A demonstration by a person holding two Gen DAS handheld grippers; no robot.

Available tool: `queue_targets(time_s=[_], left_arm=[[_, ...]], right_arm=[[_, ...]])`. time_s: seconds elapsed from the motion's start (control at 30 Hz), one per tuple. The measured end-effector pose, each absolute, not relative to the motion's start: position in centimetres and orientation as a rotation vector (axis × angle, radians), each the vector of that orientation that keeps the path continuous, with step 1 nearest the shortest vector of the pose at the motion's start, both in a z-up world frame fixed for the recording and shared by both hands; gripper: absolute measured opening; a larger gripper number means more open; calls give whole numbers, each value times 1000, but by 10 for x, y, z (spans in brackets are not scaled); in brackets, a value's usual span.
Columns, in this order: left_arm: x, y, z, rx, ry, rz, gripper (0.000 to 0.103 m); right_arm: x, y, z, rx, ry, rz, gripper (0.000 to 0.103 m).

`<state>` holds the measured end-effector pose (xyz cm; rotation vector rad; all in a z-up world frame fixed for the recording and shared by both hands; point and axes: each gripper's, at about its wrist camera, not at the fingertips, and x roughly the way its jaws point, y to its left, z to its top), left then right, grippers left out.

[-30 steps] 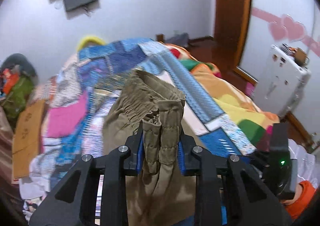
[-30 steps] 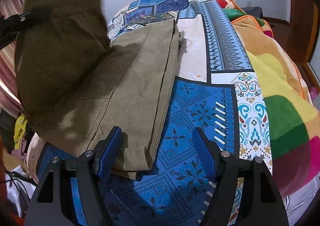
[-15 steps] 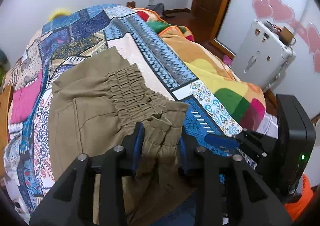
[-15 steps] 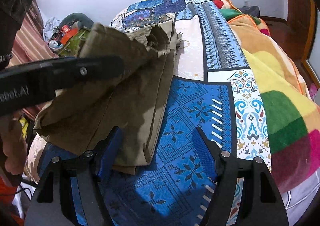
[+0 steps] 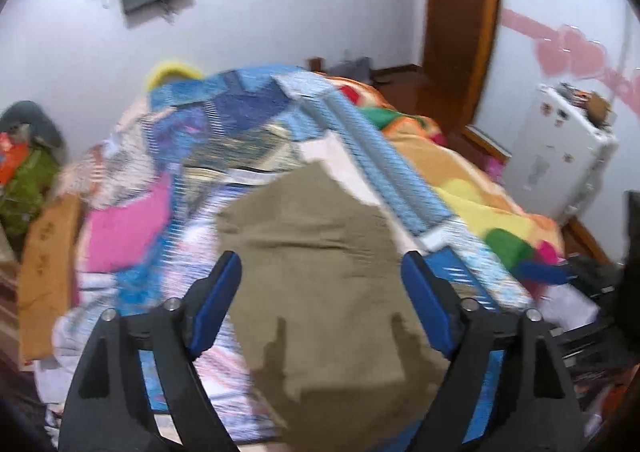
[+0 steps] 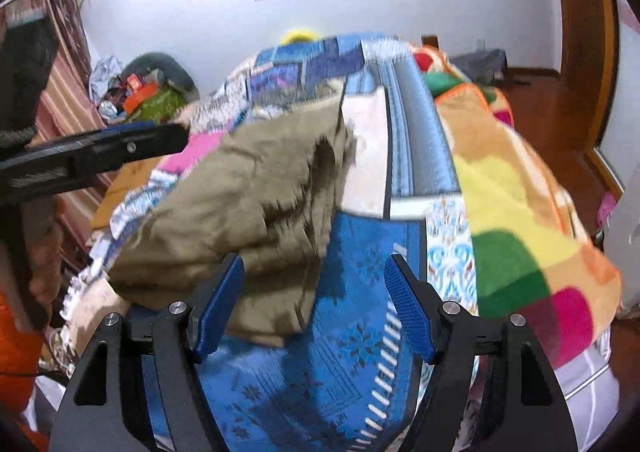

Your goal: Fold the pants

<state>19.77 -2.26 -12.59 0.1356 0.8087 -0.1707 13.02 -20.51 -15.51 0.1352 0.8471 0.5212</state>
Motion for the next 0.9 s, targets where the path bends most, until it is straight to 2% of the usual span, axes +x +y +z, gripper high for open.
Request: queue_targets(time_s=[0.17,0.37,0.53,0.7,0.77,0.8,0.9], left_arm=[[232,26,-134,129,842,-89,90],[289,61,-163,135,912,-17,91],[345,68,-206,156,1021,-12,91],[375,59,-252,190,1138,-48,91],[377,56,-266,216,1156,-38,94],[376,57,-270,230,1139,-21,102],[367,63,-270,236,1108,0,103]], right_arm=[[146,-188,-142,138,802,542,69],[167,-163,-170,135,871,546,69],[167,-164,-197,149,949,549,69],[170,-169,-195,142,949,559,69],[171,-169,-194,129,947,557,69],[172,-170,-194,130,949,558,69],[175,-172,-194,146,957,553,69]])
